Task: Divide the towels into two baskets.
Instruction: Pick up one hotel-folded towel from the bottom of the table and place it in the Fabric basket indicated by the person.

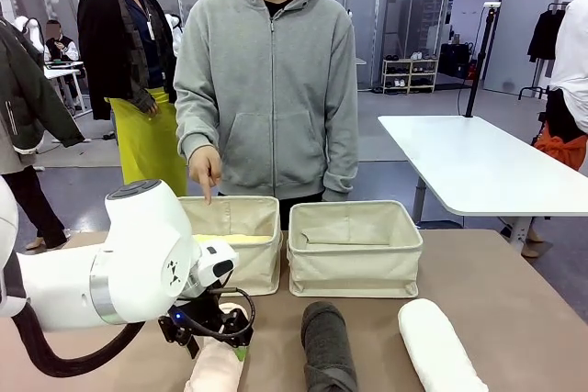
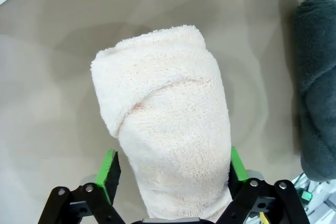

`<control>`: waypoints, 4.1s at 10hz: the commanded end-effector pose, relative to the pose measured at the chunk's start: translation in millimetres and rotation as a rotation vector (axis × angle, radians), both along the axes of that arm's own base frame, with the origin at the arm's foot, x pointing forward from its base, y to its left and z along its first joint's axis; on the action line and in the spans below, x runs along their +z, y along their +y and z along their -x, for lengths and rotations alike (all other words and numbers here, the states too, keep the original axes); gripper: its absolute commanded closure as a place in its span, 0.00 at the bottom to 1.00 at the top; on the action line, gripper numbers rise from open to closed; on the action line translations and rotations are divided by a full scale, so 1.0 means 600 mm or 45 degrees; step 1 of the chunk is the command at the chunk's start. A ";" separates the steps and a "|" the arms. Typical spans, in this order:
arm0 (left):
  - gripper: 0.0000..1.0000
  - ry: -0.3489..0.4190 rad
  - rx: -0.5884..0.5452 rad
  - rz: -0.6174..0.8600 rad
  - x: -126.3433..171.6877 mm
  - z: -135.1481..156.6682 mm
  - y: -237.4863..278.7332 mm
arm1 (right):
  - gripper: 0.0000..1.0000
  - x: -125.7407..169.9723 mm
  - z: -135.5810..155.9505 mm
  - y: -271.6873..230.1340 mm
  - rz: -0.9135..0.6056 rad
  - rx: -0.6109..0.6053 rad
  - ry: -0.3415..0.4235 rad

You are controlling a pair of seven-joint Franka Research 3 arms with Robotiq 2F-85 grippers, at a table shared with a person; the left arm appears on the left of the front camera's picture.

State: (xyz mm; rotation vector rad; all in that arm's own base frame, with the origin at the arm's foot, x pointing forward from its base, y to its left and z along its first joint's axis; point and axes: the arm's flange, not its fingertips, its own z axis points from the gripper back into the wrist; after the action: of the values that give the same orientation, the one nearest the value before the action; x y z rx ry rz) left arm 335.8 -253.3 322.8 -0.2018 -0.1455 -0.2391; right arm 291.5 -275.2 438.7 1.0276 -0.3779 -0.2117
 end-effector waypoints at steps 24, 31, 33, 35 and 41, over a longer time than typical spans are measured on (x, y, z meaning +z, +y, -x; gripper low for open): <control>0.63 -0.289 -1.040 -0.197 0.250 0.021 0.063 | 0.00 0.006 0.004 0.001 -0.007 0.000 -0.017; 0.63 -0.206 -1.891 -0.453 0.340 -0.232 0.059 | 0.00 0.006 0.004 0.001 -0.007 0.000 -0.017; 0.63 -0.206 -1.953 -0.423 0.325 -0.303 0.040 | 0.00 0.006 0.004 0.001 -0.007 0.000 -0.017; 0.63 -0.198 -1.882 -0.406 0.305 -0.370 0.024 | 0.00 0.006 0.004 0.001 -0.007 0.000 -0.017; 0.63 -0.101 -1.802 -0.298 0.203 -0.450 0.027 | 0.00 0.006 0.004 0.001 -0.007 0.000 -0.017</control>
State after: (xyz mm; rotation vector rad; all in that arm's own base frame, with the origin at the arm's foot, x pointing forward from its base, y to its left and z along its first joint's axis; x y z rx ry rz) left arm 603.5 -236.4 437.6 -0.0102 -0.0457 -1.6820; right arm 291.7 -275.2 438.7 1.0278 -0.3780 -0.2118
